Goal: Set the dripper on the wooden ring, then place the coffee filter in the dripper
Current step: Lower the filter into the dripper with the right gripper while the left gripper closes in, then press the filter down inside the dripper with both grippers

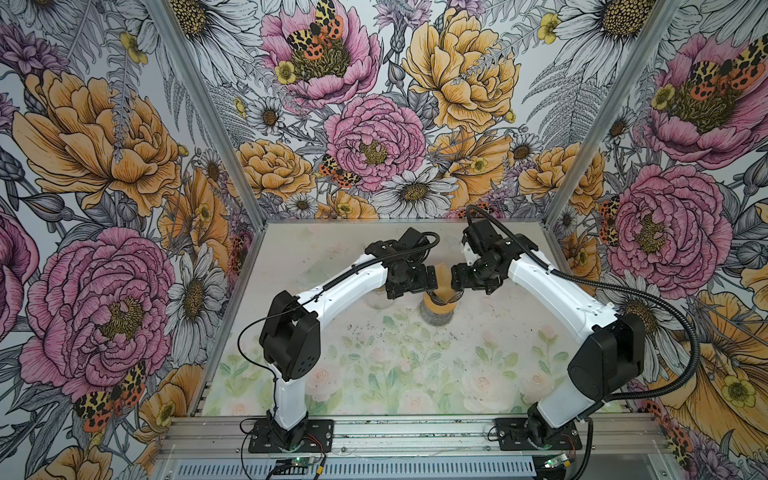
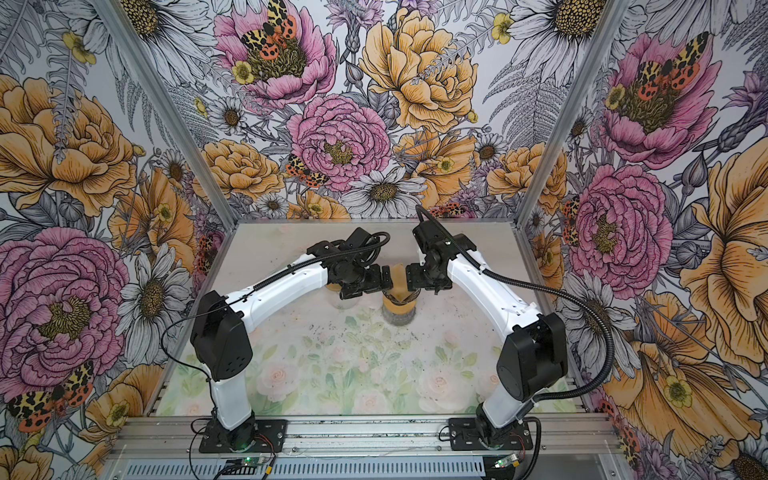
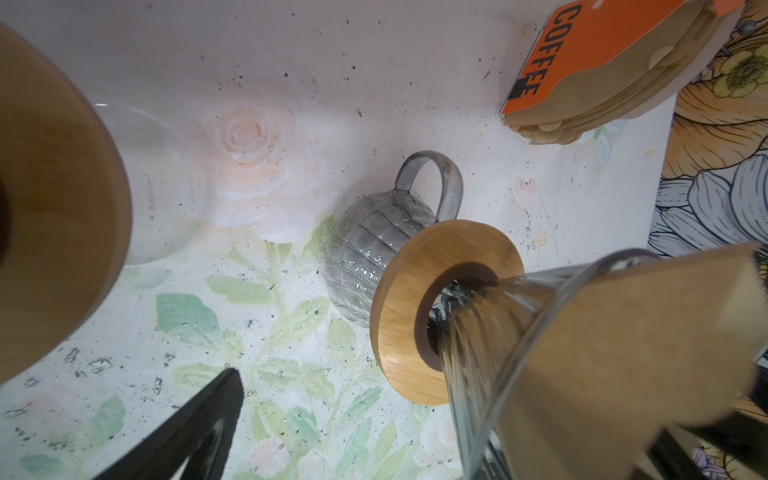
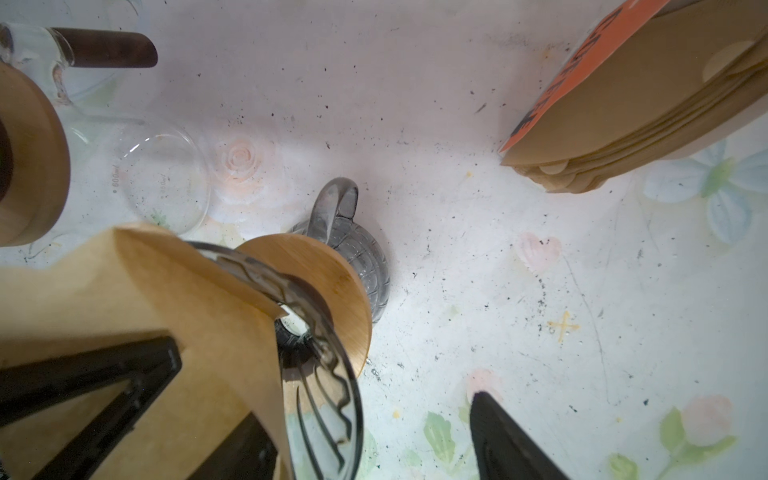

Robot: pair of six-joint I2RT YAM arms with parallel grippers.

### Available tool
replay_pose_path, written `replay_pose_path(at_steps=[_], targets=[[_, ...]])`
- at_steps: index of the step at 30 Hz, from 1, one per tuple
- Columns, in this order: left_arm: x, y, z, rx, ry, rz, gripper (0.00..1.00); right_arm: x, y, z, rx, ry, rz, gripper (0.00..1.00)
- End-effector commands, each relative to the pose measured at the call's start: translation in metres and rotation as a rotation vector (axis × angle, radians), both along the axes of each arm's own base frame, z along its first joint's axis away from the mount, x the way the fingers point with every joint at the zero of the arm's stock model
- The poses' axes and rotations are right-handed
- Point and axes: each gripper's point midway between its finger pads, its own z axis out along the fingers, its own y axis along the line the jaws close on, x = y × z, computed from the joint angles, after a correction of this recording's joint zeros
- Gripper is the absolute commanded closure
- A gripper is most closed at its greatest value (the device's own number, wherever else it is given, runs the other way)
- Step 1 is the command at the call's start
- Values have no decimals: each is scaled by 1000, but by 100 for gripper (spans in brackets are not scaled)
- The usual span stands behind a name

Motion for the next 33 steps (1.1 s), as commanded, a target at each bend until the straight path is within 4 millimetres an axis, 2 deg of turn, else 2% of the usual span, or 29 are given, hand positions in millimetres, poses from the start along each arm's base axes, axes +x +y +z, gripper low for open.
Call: replay_pose_path(at_steps=[1,7,17,25,29,33], targets=[[6,4,3,11,-22,-8,1,4,-9,-1,-21,-19,-34,26],[7,6,1,16,-20,-4,1,5,-13,-7,-31,-6,-56,27],[6,10,-6,27,-3,-1,1,4,-3,-9,15,16,-22,28],[7,7,-11,29,8,-7,1,1,-3,-17,7,40,-20,29],[5,9,-14,34,14,-4,1,3,-5,-15,3,28,-23,29],[3,7,-14,34,16,-8,1,5,1,-2,40,5,-16,30]])
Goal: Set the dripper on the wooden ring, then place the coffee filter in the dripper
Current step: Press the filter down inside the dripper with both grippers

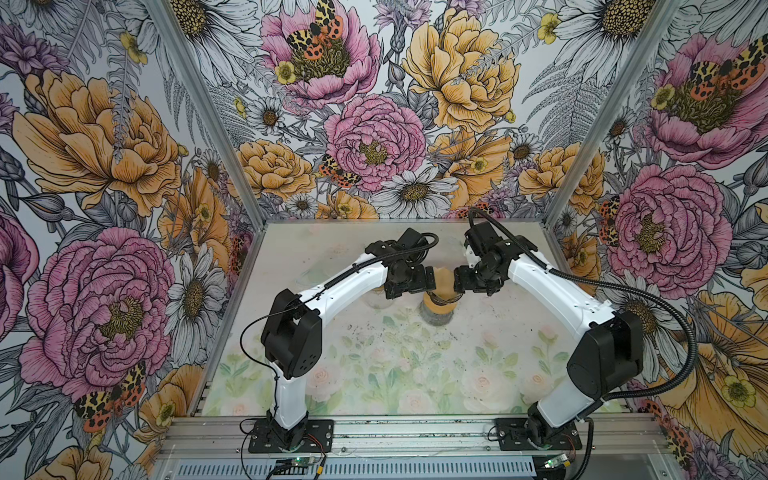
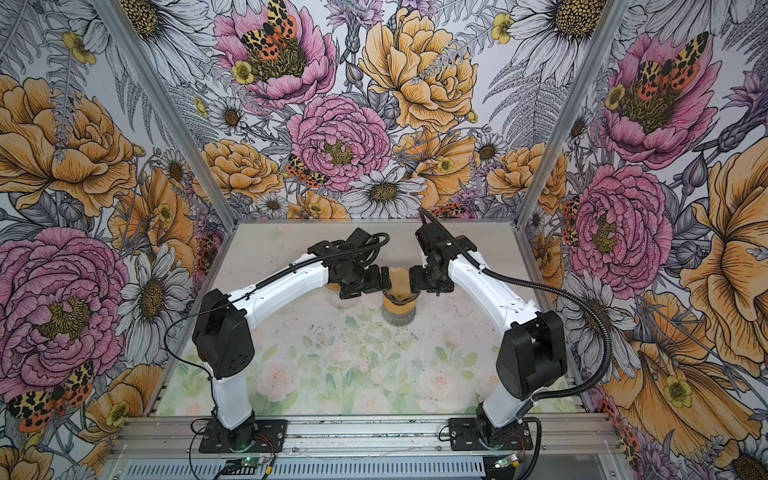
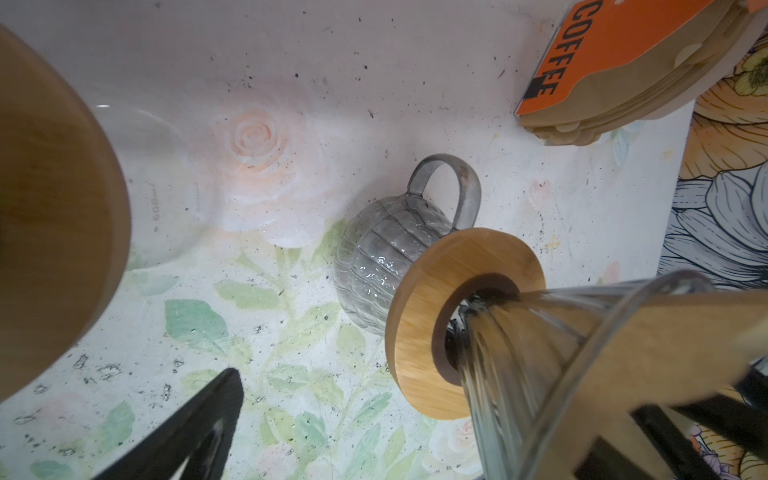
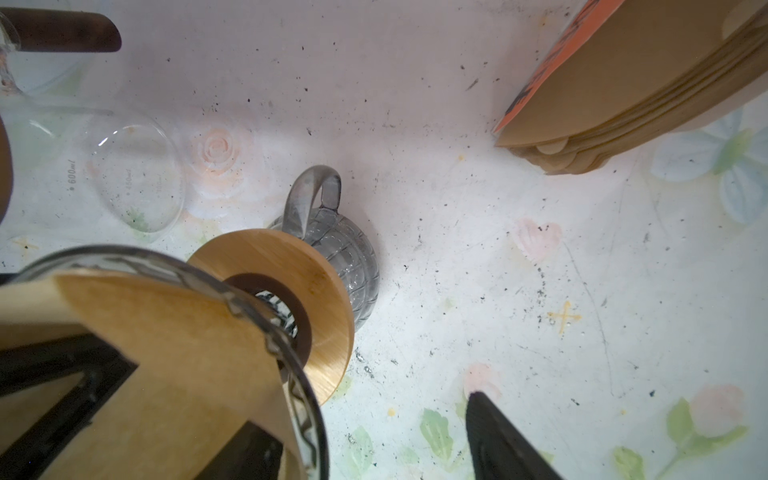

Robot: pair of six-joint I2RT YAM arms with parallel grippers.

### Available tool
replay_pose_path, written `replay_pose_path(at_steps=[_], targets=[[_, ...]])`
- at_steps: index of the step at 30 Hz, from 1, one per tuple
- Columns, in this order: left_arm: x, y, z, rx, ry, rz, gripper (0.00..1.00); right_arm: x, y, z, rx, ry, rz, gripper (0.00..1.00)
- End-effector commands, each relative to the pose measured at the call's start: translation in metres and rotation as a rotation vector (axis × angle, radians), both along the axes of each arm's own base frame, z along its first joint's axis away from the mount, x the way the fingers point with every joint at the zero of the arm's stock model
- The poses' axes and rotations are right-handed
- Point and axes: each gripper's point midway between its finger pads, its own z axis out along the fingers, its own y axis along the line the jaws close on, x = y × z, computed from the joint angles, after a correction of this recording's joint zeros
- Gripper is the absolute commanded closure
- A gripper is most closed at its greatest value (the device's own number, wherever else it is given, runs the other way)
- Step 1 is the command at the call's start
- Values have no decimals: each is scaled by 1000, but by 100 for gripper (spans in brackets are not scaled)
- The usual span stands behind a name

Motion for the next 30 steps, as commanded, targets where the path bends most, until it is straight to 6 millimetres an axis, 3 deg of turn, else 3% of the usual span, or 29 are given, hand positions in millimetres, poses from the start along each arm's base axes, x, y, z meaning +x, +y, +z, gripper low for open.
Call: replay_pose_path(at_steps=[1,8,18,30], targets=[[-1,3,-7,18,8,-9,1,9,9,15,51,-43,4,30],[-2,-2,-7,15,8,-17,1,15,22,28,116,-58,38,30],[-3,-3,-11,20,17,-20,1,22,23,7,89,-14,52,29],[-3,0,-14,24,24,-12,1,17,9,-16,9,23,32,30]])
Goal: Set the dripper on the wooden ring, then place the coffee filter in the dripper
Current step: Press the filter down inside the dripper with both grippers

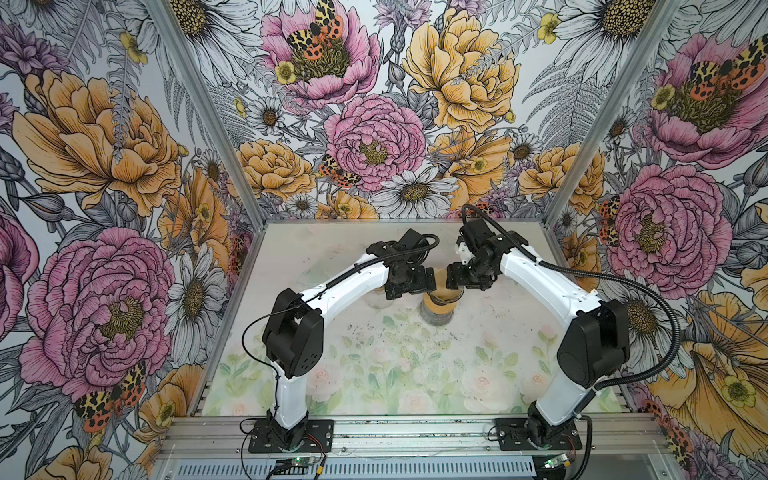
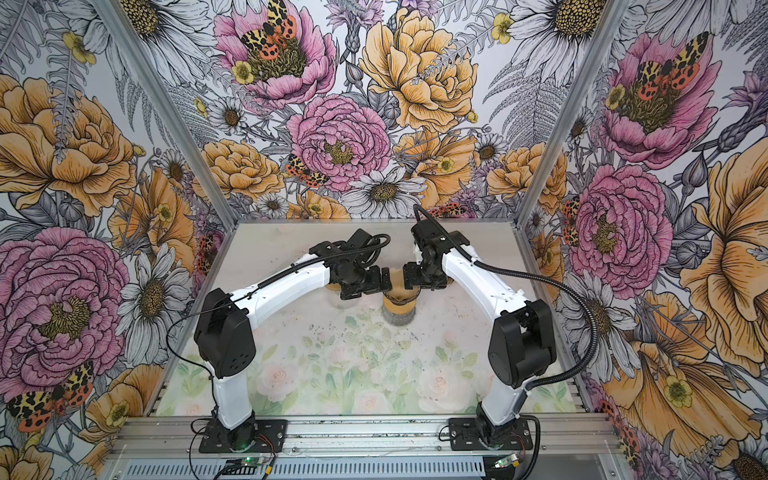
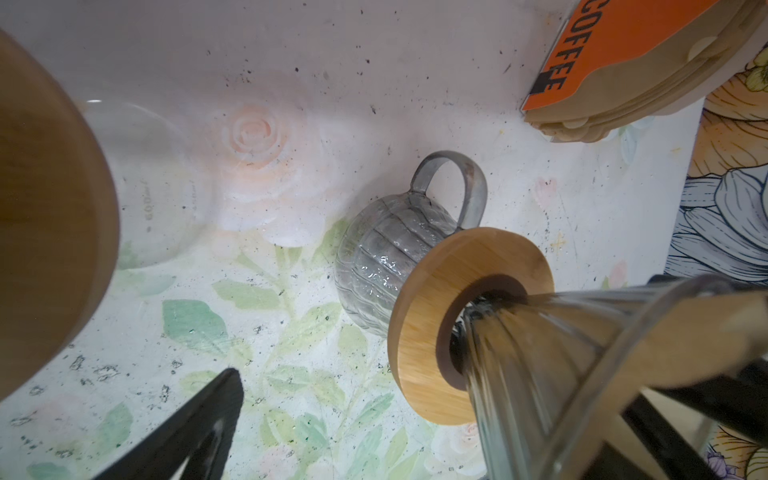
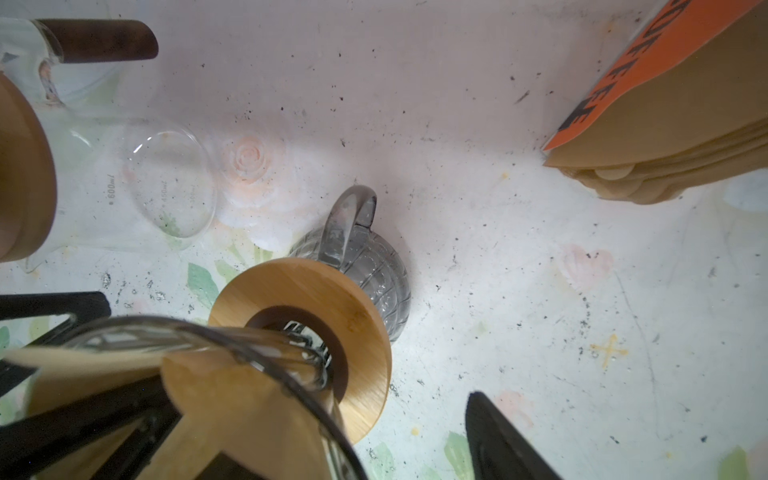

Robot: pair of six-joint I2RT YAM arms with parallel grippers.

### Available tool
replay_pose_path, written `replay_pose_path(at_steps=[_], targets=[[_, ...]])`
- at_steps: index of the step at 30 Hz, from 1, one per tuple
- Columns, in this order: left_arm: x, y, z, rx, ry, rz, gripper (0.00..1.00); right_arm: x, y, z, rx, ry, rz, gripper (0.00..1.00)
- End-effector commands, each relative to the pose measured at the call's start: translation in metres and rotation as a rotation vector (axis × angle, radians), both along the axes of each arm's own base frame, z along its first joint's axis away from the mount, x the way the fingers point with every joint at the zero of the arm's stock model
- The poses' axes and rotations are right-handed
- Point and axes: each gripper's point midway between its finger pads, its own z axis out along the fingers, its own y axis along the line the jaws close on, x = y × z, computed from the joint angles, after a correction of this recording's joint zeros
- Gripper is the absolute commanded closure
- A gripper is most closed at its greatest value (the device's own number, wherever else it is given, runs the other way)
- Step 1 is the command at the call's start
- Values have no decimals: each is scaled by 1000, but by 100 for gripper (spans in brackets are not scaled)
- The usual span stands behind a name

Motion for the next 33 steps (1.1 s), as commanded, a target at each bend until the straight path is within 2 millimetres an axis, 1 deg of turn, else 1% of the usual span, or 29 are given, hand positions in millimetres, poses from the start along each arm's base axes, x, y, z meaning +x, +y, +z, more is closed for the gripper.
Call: replay_pose_path(at_steps=[1,5,11,14,18,21,23,27,33], targets=[[-2,1,-9,17,18,-9,1,3,-9,-8,-46,-7,-3,30],[-3,2,-12,19,26,-3,1,2,-9,-12,-50,3,-1,30],[-2,3,-15,20,36,3,1,3,-1,-6,-4,-1,12,31],[-2,2,-16,19,38,4,1,5,4,4,28,-19,12,31],[-2,2,-13,14,34,2,1,7,5,25,55,-70,6,32],[-1,1,-11,10,29,3,1,7,7,30,73,-77,8,32],[-1,1,-10,9,28,3,1,6,8,26,76,-63,11,32],[-2,1,-8,5,27,2,1,4,8,12,63,-25,10,32],[-2,1,-8,6,27,3,1,3,-4,-4,-8,-7,-11,32]])
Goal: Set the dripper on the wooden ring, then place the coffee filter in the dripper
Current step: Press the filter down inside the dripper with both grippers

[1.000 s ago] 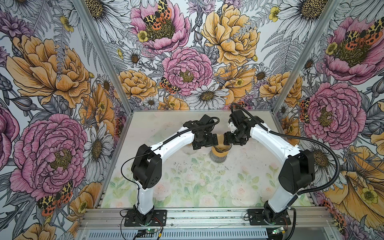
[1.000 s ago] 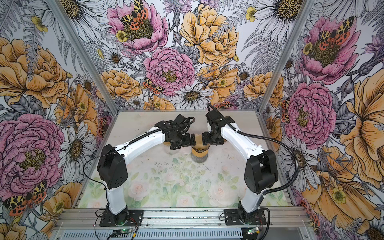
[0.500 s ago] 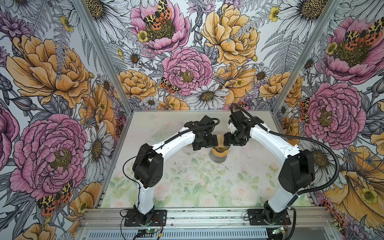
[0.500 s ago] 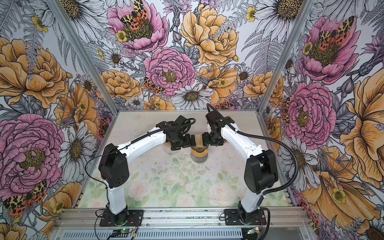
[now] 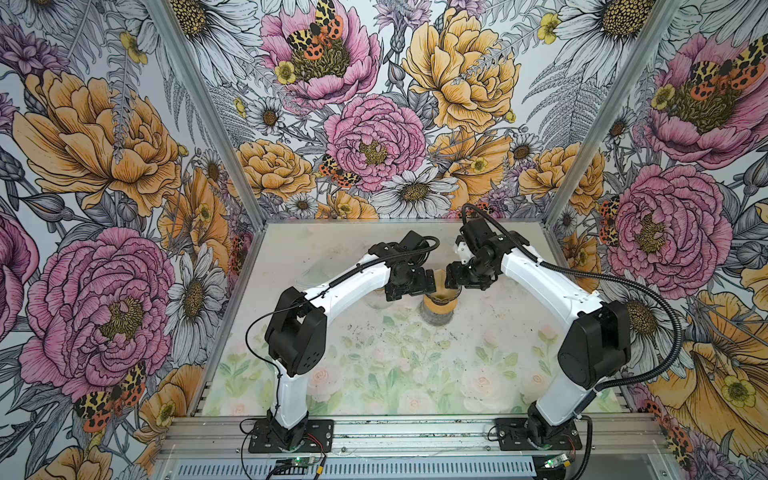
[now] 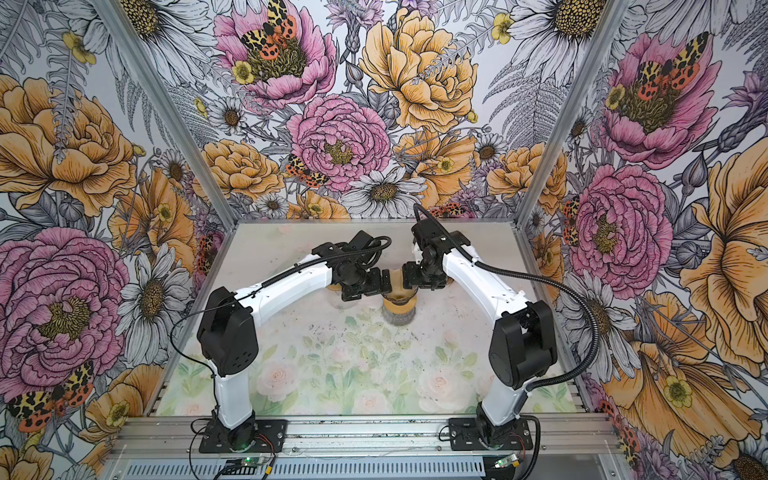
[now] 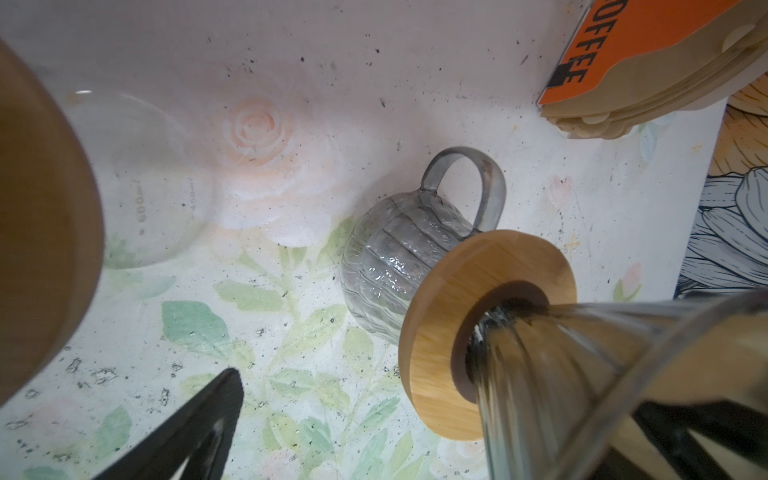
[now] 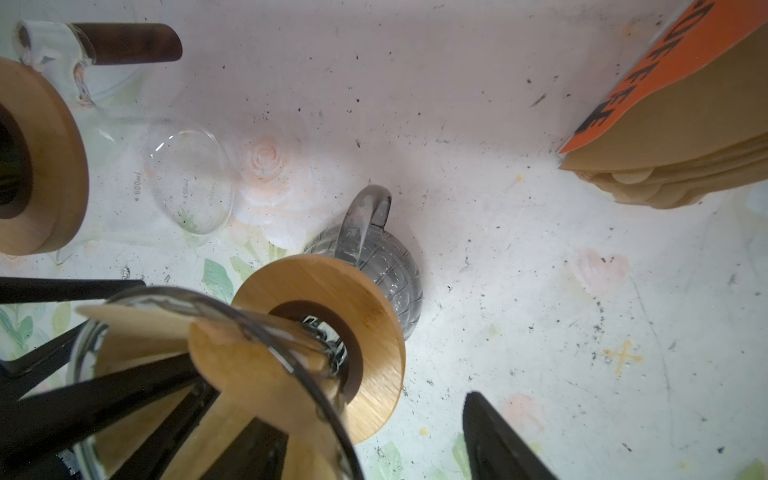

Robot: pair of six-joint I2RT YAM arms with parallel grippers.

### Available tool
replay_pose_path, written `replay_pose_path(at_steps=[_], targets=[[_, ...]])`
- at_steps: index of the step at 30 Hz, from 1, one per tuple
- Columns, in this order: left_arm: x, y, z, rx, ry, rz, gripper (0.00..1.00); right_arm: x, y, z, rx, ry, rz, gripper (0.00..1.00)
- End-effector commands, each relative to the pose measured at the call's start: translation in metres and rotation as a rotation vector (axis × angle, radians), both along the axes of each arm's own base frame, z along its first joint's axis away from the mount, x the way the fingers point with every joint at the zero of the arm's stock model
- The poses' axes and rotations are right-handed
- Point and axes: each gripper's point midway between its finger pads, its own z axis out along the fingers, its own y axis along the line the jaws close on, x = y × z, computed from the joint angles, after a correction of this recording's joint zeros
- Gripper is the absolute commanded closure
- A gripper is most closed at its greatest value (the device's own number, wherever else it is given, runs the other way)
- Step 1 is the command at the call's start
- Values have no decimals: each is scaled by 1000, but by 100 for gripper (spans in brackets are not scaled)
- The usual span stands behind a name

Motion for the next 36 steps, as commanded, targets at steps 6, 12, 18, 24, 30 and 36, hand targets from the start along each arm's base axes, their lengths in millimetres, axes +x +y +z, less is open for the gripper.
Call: replay_pose_path(at_steps=[6,12,18,24,30,36], targets=[[-1,2,5,-13,2,6,1,3,-18,-18,-85,10,-42,32],[-1,2,6,-13,1,6,1,1,-20,-21,-96,16,-48,32],[-1,2,5,-13,2,6,1,1,-21,-23,-94,20,-49,32],[-1,3,6,-15,0,4,1,4,-16,-2,-53,-29,-46,33],[-2,3,7,-14,-3,3,1,2,1,20,53,-60,-15,33],[-2,3,11,-19,-9,4,1,0,3,12,66,-39,-9,33]])
